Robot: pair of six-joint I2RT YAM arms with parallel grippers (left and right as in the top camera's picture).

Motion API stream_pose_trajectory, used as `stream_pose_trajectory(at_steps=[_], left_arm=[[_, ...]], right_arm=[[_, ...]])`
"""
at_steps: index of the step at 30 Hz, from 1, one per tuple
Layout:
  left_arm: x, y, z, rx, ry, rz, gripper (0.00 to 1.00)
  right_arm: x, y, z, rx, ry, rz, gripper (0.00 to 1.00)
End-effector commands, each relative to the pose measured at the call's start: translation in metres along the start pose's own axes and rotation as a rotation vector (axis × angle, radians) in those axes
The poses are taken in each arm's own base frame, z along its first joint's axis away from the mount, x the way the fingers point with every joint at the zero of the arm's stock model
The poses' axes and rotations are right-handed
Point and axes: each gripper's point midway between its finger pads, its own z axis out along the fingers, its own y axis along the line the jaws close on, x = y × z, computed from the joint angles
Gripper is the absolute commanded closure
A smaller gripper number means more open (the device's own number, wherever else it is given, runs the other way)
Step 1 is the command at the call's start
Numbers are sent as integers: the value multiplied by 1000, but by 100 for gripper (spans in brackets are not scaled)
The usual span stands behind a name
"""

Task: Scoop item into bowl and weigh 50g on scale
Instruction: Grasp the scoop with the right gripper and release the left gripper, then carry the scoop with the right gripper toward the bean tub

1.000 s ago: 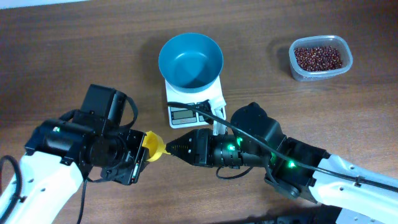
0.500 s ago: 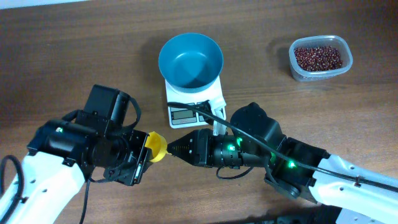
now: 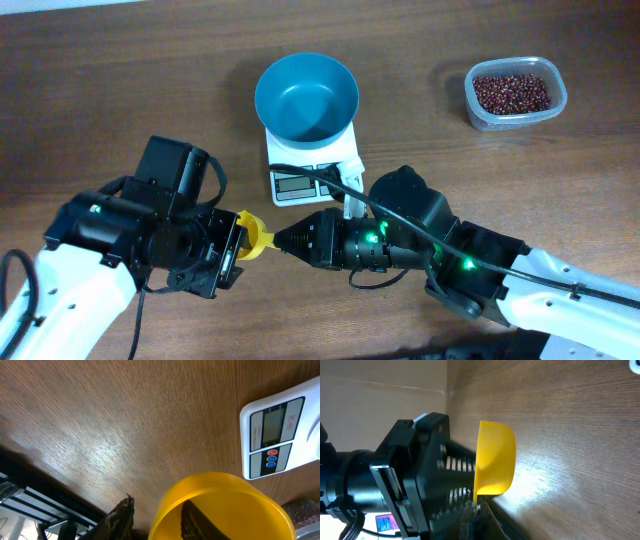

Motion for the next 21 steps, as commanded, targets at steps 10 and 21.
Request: stream_pose_trajectory(at_steps=[10,21], left_arm=[[-24,-43,-88,310,-209,549,30],[-14,-23,-112,371,-249,570,0]], right_arm=[[1,-32,-2,149,-8,-151,96],[4,-19,-128,187,-196,-314,96]])
